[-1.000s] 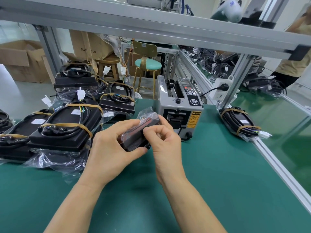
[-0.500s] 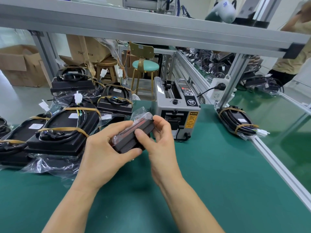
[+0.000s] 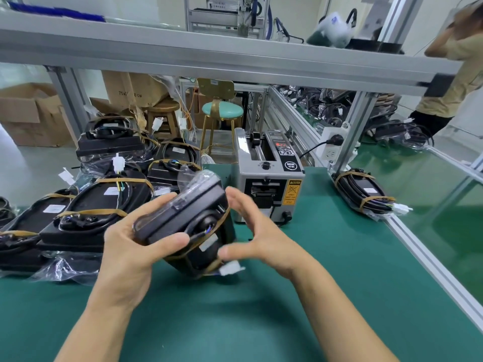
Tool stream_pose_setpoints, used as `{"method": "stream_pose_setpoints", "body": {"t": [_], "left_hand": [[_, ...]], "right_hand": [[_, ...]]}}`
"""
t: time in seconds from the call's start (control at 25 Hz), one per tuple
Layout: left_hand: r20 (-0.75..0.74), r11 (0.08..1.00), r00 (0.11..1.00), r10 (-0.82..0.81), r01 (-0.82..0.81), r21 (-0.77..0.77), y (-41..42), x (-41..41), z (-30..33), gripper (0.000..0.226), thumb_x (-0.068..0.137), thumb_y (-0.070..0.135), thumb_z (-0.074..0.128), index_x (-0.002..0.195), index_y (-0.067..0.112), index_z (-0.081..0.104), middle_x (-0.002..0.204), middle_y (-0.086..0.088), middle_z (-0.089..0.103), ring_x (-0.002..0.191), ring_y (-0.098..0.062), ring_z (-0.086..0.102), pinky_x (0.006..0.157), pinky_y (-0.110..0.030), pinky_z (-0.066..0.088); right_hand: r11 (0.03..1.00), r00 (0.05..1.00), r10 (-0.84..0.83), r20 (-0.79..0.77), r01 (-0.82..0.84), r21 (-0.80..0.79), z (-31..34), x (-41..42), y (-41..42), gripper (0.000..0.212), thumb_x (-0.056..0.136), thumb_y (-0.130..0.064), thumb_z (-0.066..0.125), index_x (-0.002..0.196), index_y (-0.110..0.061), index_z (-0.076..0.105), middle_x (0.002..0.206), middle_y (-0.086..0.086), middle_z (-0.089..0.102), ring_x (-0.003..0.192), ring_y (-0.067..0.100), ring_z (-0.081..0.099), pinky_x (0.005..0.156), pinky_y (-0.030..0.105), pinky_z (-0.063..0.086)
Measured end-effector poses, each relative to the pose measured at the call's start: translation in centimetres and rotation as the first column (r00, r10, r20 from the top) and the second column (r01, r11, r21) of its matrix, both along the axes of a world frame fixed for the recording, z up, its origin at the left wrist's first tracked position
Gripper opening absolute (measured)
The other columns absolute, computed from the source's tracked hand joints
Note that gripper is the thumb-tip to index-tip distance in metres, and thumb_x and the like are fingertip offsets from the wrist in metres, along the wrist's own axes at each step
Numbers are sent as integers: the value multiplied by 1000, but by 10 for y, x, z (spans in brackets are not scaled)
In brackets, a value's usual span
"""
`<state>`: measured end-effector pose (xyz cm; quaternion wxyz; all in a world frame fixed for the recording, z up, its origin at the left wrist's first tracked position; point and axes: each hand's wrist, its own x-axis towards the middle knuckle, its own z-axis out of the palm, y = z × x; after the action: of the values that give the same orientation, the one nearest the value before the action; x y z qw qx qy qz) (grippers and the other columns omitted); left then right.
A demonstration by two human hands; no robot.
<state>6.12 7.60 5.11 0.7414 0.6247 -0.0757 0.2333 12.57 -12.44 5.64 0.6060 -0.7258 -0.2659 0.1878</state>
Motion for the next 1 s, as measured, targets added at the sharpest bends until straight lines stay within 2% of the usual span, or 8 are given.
{"method": "stream_pose_setpoints", "body": {"t": [0.12, 0.24, 0.32, 0.44, 0.56, 0.76, 0.88, 1.0], "left_hand": [[11, 980, 993, -120, 120, -159, -4, 0, -8, 61, 58, -7, 63, 111, 21, 70, 117, -5, 68, 107, -21, 64, 94, -32, 51], [24, 994, 997, -73, 71, 85, 2, -1, -8, 58, 68, 0, 72, 115, 33, 68, 136, 5, 55, 129, -12, 48, 105, -24, 40], [-19, 965, 998, -52, 55, 255, 6, -3, -11, 51, 71, 9, 76, 114, 35, 68, 135, 6, 56, 130, -11, 46, 109, -27, 37], [-180, 957, 982, -55, 103, 270, 10, -10, -15, 60, 59, 32, 80, 116, 38, 63, 128, 15, 60, 126, -4, 49, 107, -29, 37], [-263, 923, 965, 14, 89, 374, 12, -16, -12, 74, 55, 47, 74, 126, 44, 53, 133, 20, 54, 129, 0, 43, 110, -35, 29], [-202, 955, 976, -77, 131, 266, 10, -15, -3, 61, 61, 28, 80, 117, 38, 60, 114, 5, 68, 107, -10, 62, 90, -17, 46], [-212, 952, 973, -88, 144, 268, 14, -13, -11, 54, 57, 22, 83, 107, 31, 66, 107, 0, 70, 100, -14, 64, 88, -17, 48], [-189, 965, 957, -218, 241, 107, 22, -13, -20, 45, 63, 21, 73, 108, 18, 69, 112, -9, 69, 105, -22, 64, 88, -23, 51]], "right_hand": [[997, 996, -12, 88, 19, -78, 0, 1, -4, 72, 64, -11, 85, 126, -29, 52, 110, -23, 62, 110, 2, 59, 94, 21, 46], [989, 987, -116, 108, 125, -83, 3, 0, -12, 57, 63, -22, 85, 113, -29, 57, 96, -14, 67, 95, 7, 65, 84, 24, 51], [971, 969, -156, 191, 185, -148, 8, 1, -17, 55, 63, -24, 84, 109, -32, 56, 94, -13, 69, 92, 8, 66, 86, 31, 53], [879, 849, -123, 514, 334, -341, 22, -1, -10, 54, 58, -32, 83, 105, -34, 56, 94, -15, 65, 91, 11, 59, 85, 36, 48], [777, 677, 98, 730, 406, -480, 31, 0, 3, 58, 59, -33, 83, 110, -35, 57, 101, -14, 62, 92, 12, 50, 75, 31, 28], [789, 685, 120, 719, 373, -488, 30, 1, 17, 60, 60, -31, 83, 114, -34, 57, 103, -13, 61, 94, 12, 48, 79, 32, 24], [791, 698, 170, 696, 325, -519, 24, 2, 20, 61, 59, -28, 84, 114, -34, 58, 103, -14, 61, 96, 10, 47, 94, 34, 23], [788, 705, 196, 682, 300, -537, 17, 5, 18, 57, 62, -25, 82, 113, -35, 59, 101, -15, 59, 101, 8, 44, 108, 38, 9]]}}
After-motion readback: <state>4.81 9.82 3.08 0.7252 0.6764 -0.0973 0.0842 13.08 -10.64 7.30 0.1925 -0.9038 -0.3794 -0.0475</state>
